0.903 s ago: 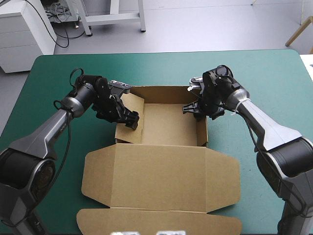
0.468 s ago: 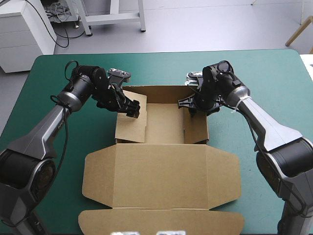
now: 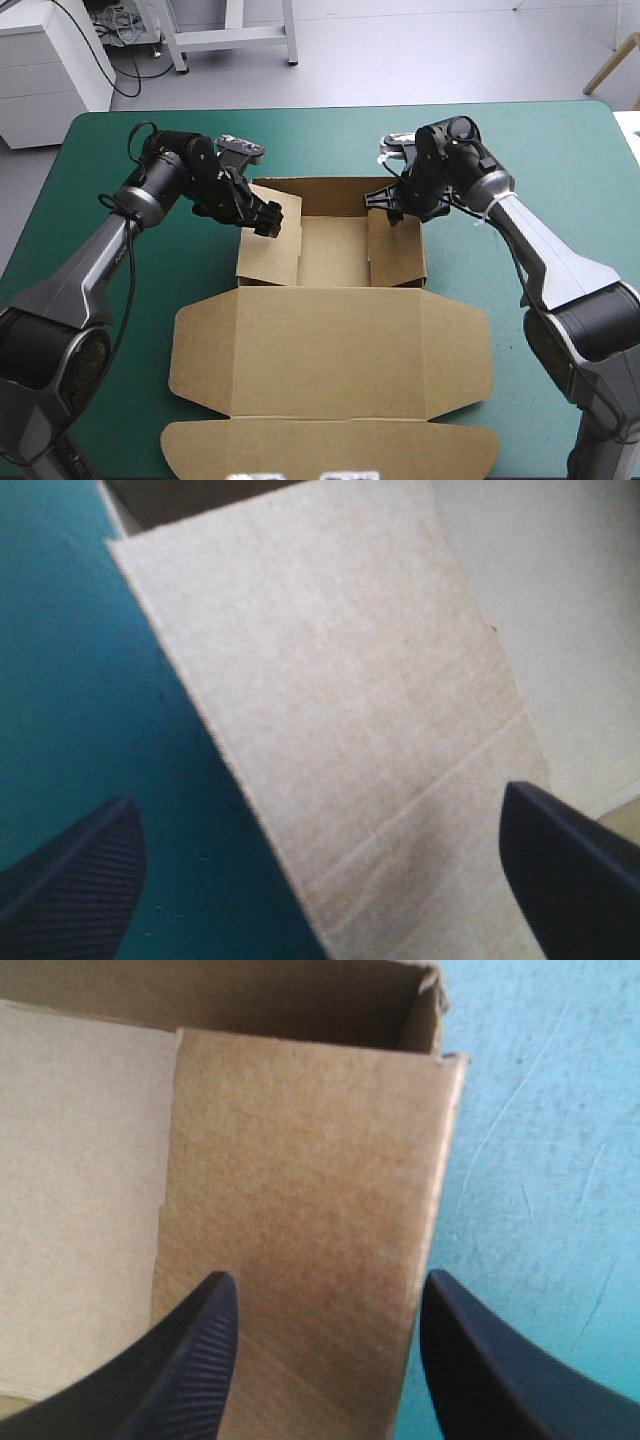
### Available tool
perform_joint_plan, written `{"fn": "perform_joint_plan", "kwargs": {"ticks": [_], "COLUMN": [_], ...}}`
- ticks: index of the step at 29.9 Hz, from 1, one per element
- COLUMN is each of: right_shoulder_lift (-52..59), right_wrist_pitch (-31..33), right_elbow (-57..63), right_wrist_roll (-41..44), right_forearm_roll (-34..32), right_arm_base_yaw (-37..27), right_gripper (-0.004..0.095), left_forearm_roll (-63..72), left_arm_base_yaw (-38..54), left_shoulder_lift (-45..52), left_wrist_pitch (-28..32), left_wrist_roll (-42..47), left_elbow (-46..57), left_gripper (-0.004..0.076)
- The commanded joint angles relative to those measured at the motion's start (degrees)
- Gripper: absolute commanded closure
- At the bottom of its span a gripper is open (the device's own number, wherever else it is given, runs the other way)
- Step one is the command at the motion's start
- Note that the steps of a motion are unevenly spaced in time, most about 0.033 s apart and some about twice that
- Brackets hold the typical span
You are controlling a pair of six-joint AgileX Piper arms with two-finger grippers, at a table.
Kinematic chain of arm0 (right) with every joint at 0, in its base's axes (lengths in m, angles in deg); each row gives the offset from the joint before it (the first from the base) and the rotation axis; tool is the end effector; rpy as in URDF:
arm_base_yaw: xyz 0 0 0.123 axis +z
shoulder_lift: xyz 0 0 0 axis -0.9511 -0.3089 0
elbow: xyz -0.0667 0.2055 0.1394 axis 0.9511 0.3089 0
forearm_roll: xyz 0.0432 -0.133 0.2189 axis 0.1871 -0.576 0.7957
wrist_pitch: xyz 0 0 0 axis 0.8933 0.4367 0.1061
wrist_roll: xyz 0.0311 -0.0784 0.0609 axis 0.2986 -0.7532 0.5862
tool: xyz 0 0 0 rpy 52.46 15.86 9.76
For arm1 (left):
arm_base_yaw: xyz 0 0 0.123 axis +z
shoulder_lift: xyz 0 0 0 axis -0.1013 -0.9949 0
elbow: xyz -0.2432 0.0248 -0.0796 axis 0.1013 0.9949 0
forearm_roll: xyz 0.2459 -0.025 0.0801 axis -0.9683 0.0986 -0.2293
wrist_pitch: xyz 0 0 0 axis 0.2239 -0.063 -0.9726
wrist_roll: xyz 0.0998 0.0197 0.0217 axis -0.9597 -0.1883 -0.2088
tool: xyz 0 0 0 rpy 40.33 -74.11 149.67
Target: Fold the box
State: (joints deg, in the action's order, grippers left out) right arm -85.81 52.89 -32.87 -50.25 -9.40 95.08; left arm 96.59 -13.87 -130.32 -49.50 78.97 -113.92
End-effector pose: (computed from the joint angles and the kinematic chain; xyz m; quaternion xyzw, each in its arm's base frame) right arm 0.3836 0.1647 0.2711 -0.0896 0.9809 0.0583 0.1624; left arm 0.3662 -0.1465 0.2718 0.2054 0.9590 -0.0953 0.1704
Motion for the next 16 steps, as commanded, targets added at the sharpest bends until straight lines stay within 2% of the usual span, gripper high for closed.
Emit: {"fn": "perform_joint_plan", "kwargs": {"ticks": [1,6,10,13,16], "right_shoulder_lift": [4.25,7.59,11.02,12.74,13.49], "right_wrist_pitch": [-0.93,-0.93,-0.93,-0.93,-0.93], "right_elbow": [-4.92,-9.18,-9.28,-9.28,-9.28], "right_wrist_roll": [-0.87,-2.47,-3.56,-3.57,-2.69], "right_forearm_roll": [-0.68,-4.03,-8.79,-9.25,-8.34], "right_arm_base_yaw": [-0.05,-0.05,-0.05,-0.19,-0.44], "right_gripper": [0.0399,0.0399,0.0399,0.0399,0.0399], "left_forearm_roll": [-0.01,-0.43,-2.92,-5.69,-9.32], "left_arm_base_yaw": [0.23,0.23,0.23,0.23,0.23], "left_shoulder_lift": [5.10,6.71,7.97,9.79,12.25], "left_wrist_pitch": [1.14,-1.42,-6.77,-8.24,-8.24], "left_wrist_roll": [0.08,0.08,0.08,0.82,2.37], "left_elbow": [-5.10,-13.58,-19.86,-21.80,-21.67], "left_gripper": [0.0045,0.0045,0.0061,0.0142,0.0308]}}
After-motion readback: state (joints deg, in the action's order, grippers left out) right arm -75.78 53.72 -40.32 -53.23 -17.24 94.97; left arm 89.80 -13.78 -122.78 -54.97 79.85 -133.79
